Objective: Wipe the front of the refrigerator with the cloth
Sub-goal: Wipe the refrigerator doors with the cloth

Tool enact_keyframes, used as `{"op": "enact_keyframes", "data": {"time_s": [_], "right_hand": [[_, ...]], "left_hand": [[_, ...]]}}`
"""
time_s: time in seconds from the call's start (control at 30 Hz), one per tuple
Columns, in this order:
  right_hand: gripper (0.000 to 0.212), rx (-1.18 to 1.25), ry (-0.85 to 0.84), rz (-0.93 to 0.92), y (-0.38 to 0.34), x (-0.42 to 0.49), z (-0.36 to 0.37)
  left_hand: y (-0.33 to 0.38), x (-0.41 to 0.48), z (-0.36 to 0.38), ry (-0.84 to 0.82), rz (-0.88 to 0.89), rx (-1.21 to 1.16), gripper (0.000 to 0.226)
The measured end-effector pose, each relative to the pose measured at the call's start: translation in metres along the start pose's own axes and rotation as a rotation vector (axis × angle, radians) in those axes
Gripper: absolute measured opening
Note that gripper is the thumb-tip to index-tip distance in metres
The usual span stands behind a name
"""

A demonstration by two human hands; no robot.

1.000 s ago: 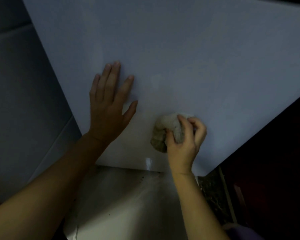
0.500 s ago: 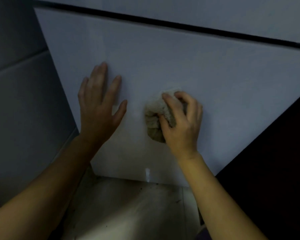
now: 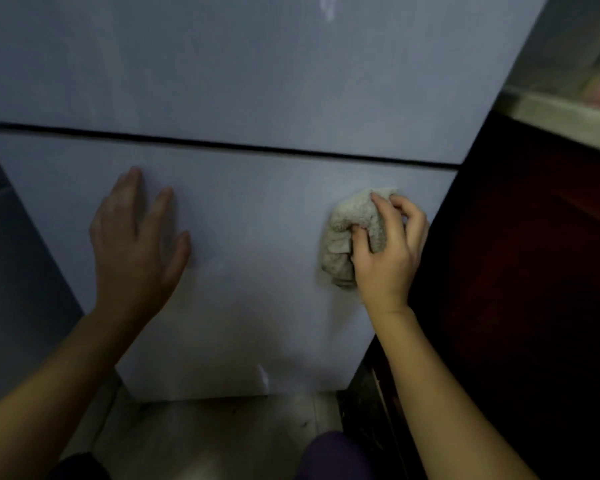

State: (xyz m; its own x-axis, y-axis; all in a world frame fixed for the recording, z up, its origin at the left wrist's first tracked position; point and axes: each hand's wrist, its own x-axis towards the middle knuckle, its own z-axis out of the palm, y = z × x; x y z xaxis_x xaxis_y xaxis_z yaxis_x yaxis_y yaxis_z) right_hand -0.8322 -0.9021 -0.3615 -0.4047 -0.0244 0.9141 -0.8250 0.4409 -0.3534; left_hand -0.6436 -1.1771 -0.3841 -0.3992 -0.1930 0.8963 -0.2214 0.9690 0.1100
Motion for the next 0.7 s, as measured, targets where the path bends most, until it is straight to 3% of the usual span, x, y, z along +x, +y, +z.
{"op": "enact_keyframes", "data": {"time_s": [0.23, 0.5, 0.7], "right_hand": [[0.043, 0.097, 0.094, -0.171, -0.051, 0.092, 0.004], [0.034, 0.093, 0.144, -0.419, -0.139, 0.229, 0.01], [0.042, -0.065, 0.026, -0.573, -0.154, 0.215, 0.023]], "left_hand": [[0.003, 0.08, -0.033, 0.179, 0.102, 0.022, 0.056], [-0.037, 0.188, -0.08, 0.228, 0.065, 0.127, 0.056], [-0.044, 0.185, -0.087, 0.181, 0.143, 0.148, 0.059]]}}
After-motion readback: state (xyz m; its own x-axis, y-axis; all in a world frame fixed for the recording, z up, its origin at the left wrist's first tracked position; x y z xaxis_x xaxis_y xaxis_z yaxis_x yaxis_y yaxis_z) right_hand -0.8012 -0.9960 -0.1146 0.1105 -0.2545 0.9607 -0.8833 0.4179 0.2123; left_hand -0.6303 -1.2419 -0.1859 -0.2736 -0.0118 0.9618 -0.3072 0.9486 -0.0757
